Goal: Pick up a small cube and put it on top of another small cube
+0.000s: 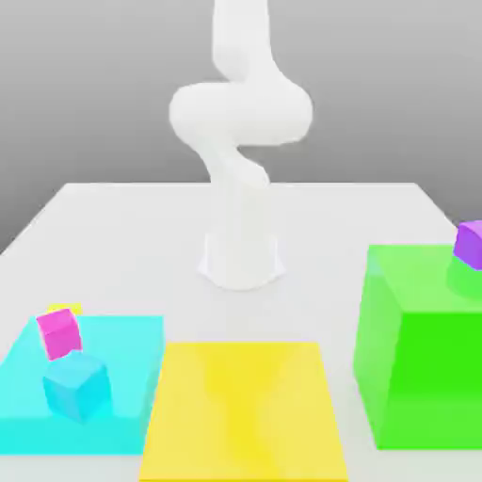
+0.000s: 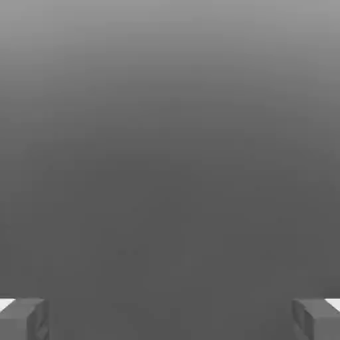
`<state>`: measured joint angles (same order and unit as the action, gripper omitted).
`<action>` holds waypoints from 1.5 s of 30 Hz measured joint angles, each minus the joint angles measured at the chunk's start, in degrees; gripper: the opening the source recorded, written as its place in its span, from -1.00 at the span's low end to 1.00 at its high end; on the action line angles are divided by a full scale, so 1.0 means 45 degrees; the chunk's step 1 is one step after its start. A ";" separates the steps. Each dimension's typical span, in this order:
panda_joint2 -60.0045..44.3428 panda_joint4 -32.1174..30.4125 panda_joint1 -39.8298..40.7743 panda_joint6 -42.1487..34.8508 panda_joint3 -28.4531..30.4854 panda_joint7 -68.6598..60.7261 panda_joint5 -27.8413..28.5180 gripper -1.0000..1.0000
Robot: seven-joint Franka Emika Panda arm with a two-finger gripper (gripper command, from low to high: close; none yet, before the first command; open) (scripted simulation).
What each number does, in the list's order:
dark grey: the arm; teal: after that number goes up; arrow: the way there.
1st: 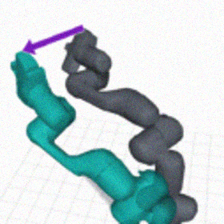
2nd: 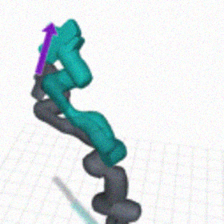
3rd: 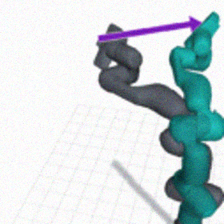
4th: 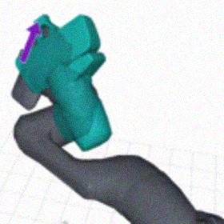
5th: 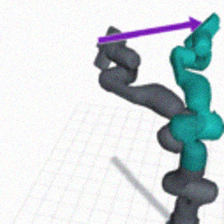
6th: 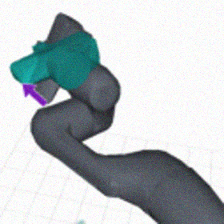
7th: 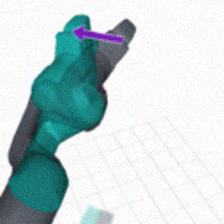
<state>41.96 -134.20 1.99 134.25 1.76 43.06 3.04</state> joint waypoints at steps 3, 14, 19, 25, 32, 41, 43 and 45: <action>-0.1066 -0.0667 0.0562 0.0675 0.0597 -0.0815 0.0780 0.00; -0.4692 -0.2979 0.2380 0.3002 0.3631 -0.4356 0.2592 0.00; -0.6359 -0.4055 0.2975 0.4155 0.5342 -0.6545 0.2614 0.00; -0.8556 -0.5405 0.3661 0.5665 0.7066 -1.0492 0.0781 0.00; -1.1752 -0.5551 0.6412 0.7716 0.4000 -1.5939 -0.5064 0.00; -1.3107 -0.5201 0.8286 0.8745 0.1774 -1.7195 -0.6629 -1.00; -1.2666 -0.5325 0.7798 0.8409 0.2370 -1.6772 -0.6115 -1.00; -1.1856 -0.5550 0.7113 0.7832 0.3343 -1.5818 -0.4879 -1.00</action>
<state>-11.39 -159.17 34.00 169.50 16.80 -28.12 -18.91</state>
